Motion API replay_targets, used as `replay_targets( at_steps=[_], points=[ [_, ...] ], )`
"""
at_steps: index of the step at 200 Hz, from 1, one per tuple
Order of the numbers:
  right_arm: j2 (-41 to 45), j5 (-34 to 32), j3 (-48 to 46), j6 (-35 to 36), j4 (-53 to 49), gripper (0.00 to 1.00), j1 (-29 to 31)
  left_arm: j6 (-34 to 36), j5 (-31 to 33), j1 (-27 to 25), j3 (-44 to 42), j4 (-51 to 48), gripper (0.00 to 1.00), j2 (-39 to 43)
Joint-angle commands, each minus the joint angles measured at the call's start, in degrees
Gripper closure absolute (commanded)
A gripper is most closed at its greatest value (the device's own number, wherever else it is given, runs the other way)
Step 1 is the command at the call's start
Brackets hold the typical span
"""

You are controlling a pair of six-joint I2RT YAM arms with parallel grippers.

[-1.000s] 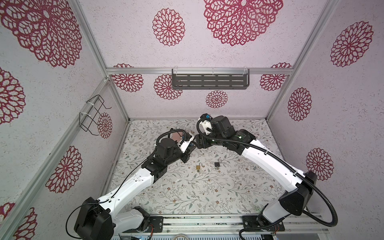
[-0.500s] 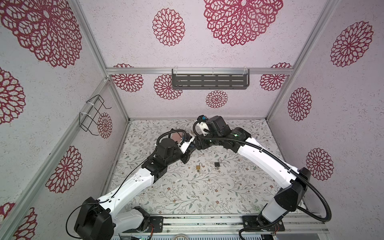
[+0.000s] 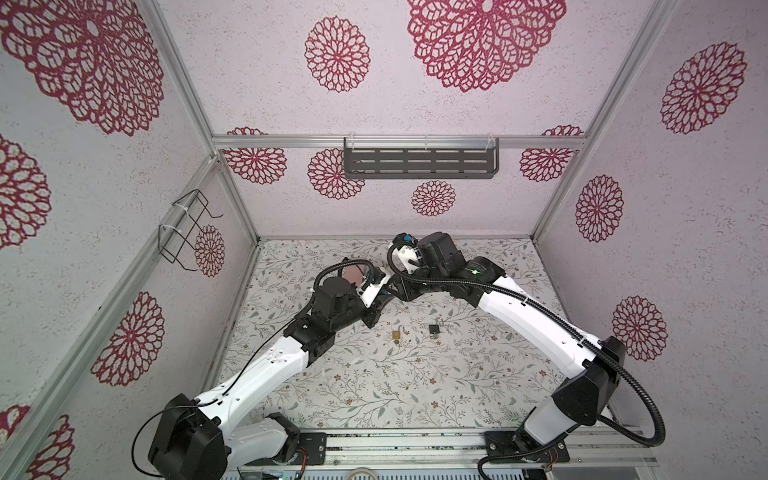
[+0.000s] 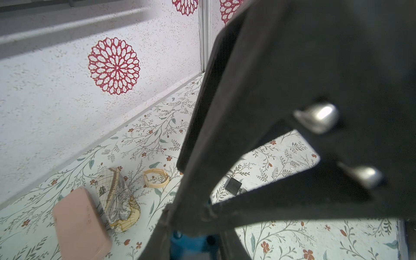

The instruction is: Unlock with the key

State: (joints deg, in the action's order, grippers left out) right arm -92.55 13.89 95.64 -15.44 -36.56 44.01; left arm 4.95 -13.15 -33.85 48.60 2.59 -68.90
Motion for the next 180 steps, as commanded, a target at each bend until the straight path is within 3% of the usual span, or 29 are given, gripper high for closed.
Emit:
replay_targets(
  at_steps=[1,84,125,137,149,180],
  points=[
    [1.3,-1.2,-0.5,-2.6,-0.6,0.71,-1.1,1.3,1.7,0.1,2.2,3.7,1.00,0.9],
    [2.5,-1.3,0.3,-1.0,1.7,1.00,-1.1,-1.1,-0.2,0.1,2.1,3.5,1.00,1.1],
    [4.0,-4.4,0.3,0.9,2.4,1.00,-1.2,-2.6,-0.8,0.4,0.7,3.0,1.00,1.8],
    [4.4,-4.2,-0.1,0.4,3.0,1.00,-1.2,-2.8,-0.8,0.4,0.9,2.6,0.75,1.8],
    [4.7,-3.7,-0.2,-0.5,3.5,1.00,-1.2,-2.9,-0.3,0.4,0.8,2.1,0.63,1.9],
    [5.1,-4.7,0.0,-2.0,2.9,1.00,-1.3,-2.6,2.0,0.4,-0.9,2.6,0.54,2.3]
  ],
)
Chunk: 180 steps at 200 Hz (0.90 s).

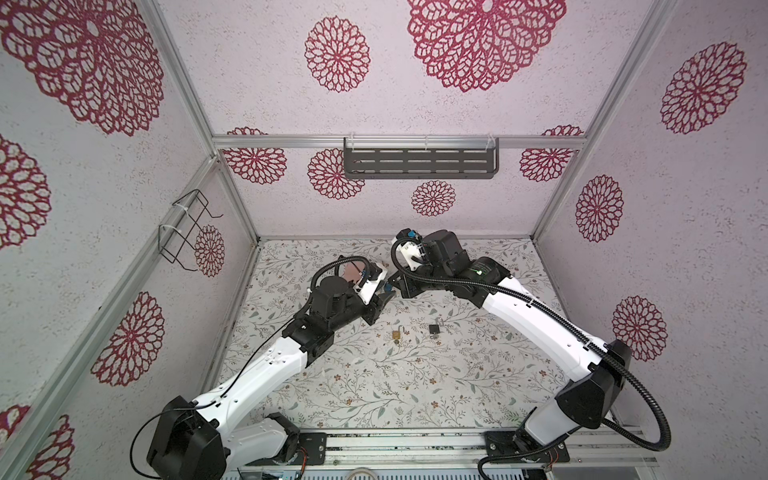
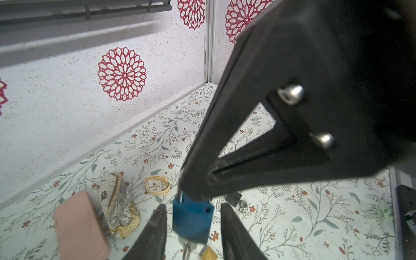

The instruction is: Unlock with the key

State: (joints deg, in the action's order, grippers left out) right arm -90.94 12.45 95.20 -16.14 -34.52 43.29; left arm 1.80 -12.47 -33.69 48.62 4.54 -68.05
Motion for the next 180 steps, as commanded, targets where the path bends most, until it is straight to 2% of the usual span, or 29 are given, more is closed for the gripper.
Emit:
replay_targets(
  at_steps=[1,36,64,100,128,157,180],
  points=[
    [3.5,-3.3,0.5,-1.3,0.8,1.00,-0.6,0.6,1.3,0.3,-1.0,0.7,0.54,1.5],
    [3.8,-1.8,0.3,-3.0,1.5,1.00,-0.5,0.2,2.1,0.3,-2.1,2.7,0.53,1.9],
    [3.8,-1.2,0.5,-4.2,1.9,1.00,-0.5,1.9,1.0,-0.5,-2.2,3.4,0.41,0.8],
    [3.8,0.4,-0.3,-6.0,3.4,1.00,-0.5,3.5,7.5,-1.6,-3.0,10.2,0.36,-1.1],
    [3.6,0.2,-0.8,-6.6,3.5,1.00,-0.5,5.8,12.1,-3.2,-4.3,14.2,0.39,-2.1],
    [3.7,-1.7,-0.5,-6.3,2.4,1.00,-0.5,5.8,11.5,-3.2,-5.9,15.6,0.45,-0.8],
    [3.6,-1.2,-0.2,-5.9,2.0,1.00,-0.6,5.4,9.7,-2.9,-6.5,15.2,0.55,-0.2]
  ],
)
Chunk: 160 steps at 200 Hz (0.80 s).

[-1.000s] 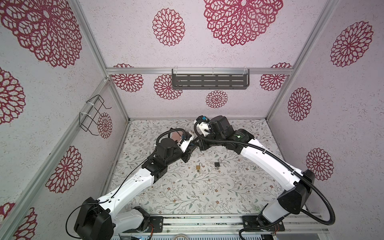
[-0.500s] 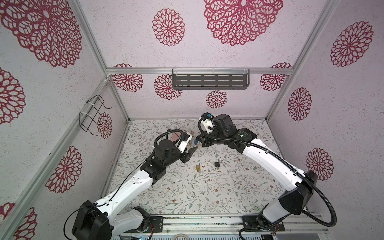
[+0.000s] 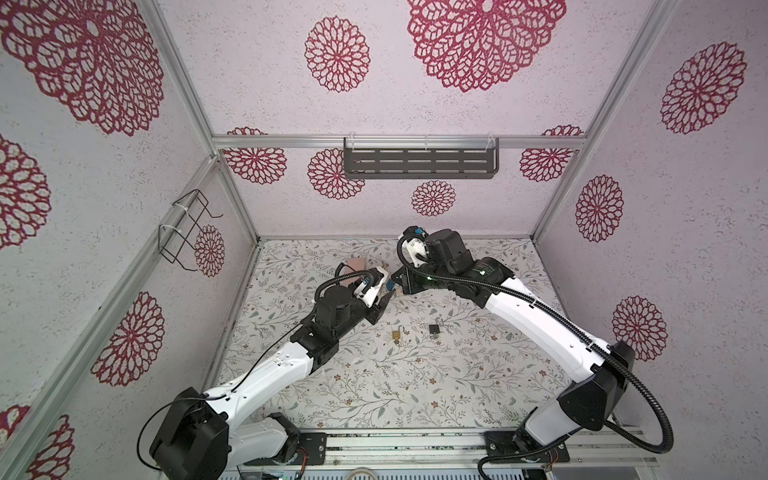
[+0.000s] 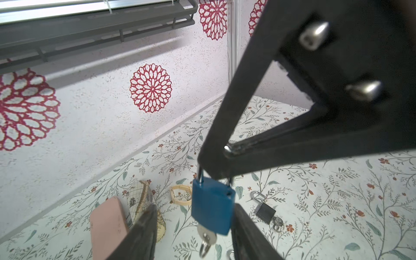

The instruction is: Unlock with the key

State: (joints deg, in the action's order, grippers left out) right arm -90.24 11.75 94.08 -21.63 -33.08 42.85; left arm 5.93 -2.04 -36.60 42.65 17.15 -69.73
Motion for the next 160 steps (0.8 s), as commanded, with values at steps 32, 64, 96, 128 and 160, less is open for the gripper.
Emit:
replay_targets(
  at_steps=[32,64,96,128,160],
  points=[
    [2.9,-0.3,1.0,-0.1,-0.3,1.00,-0.1,0.9,-2.1,0.4,0.7,0.7,0.58,0.7],
    [3.0,-0.4,0.8,-0.3,-0.7,1.00,-0.1,1.0,-2.8,0.4,0.5,2.5,0.57,0.7],
    [3.0,-0.4,0.7,-0.5,-0.7,1.00,-0.1,1.1,-3.6,0.4,0.8,2.9,0.60,0.6],
    [3.0,-0.4,0.8,-0.5,-0.8,1.00,-0.2,1.1,-4.5,0.6,0.6,3.3,0.74,1.1],
    [2.8,-0.1,0.8,-0.5,-1.0,1.00,-0.3,0.9,-6.4,1.0,0.5,2.6,0.83,1.4]
  ],
)
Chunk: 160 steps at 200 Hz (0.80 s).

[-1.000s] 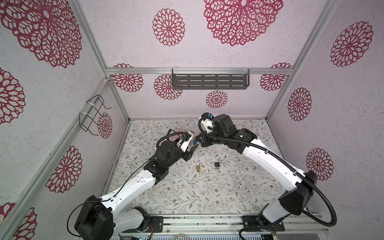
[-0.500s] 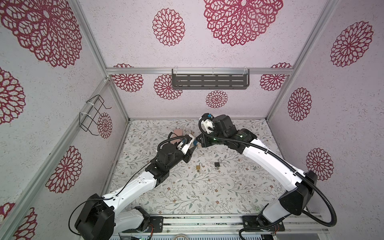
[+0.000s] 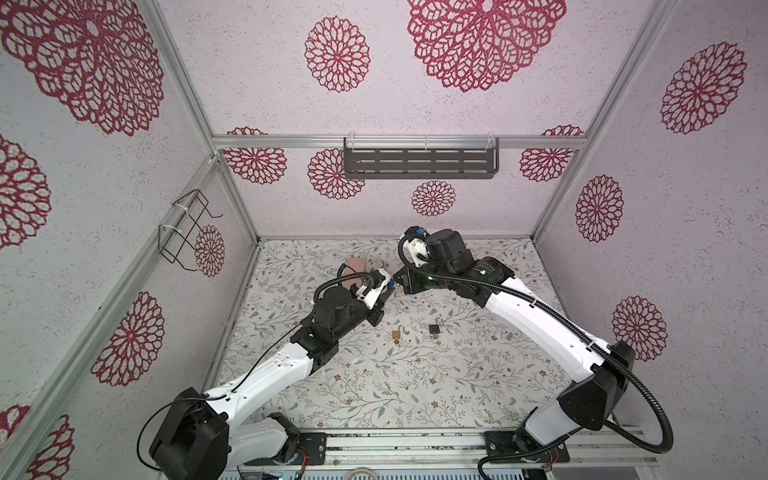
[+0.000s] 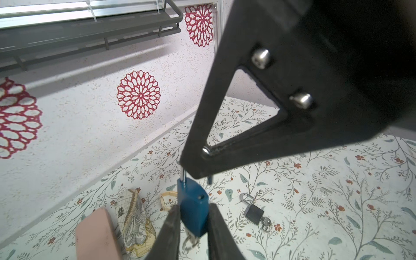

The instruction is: Unlock with the key

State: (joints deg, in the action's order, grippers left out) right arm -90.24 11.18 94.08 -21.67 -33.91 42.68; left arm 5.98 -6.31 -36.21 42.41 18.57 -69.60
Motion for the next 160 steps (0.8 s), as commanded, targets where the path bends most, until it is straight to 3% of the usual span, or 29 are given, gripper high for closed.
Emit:
replay_targets(
  at_steps=[1,31,88,109,132,142,160],
  points=[
    [2.7,0.5,0.8,-0.4,-0.2,1.00,-0.1,0.8,-2.3,0.6,0.8,1.2,0.83,1.3],
    [2.8,1.4,0.9,2.4,-0.6,1.00,-0.4,-0.4,-4.1,1.6,1.0,-0.2,1.00,1.8],
    [3.1,6.2,-1.1,11.4,0.2,1.00,-2.2,-5.4,-15.2,4.2,2.1,-8.7,1.00,4.9],
    [3.7,9.8,-2.5,10.1,2.7,1.00,-2.2,-5.7,-15.0,4.6,2.3,-10.1,1.00,4.8],
    [4.0,7.8,-3.3,9.4,2.5,1.00,-2.2,-6.1,-13.2,4.6,1.7,-10.6,1.00,5.1],
    [3.7,7.2,-3.8,8.0,2.8,1.00,-2.4,-6.2,-11.1,4.5,0.9,-9.6,0.85,5.5],
    [3.2,9.1,-6.7,4.6,6.7,1.00,-2.3,-9.2,-6.3,4.6,0.3,-10.8,0.85,7.3]
  ],
)
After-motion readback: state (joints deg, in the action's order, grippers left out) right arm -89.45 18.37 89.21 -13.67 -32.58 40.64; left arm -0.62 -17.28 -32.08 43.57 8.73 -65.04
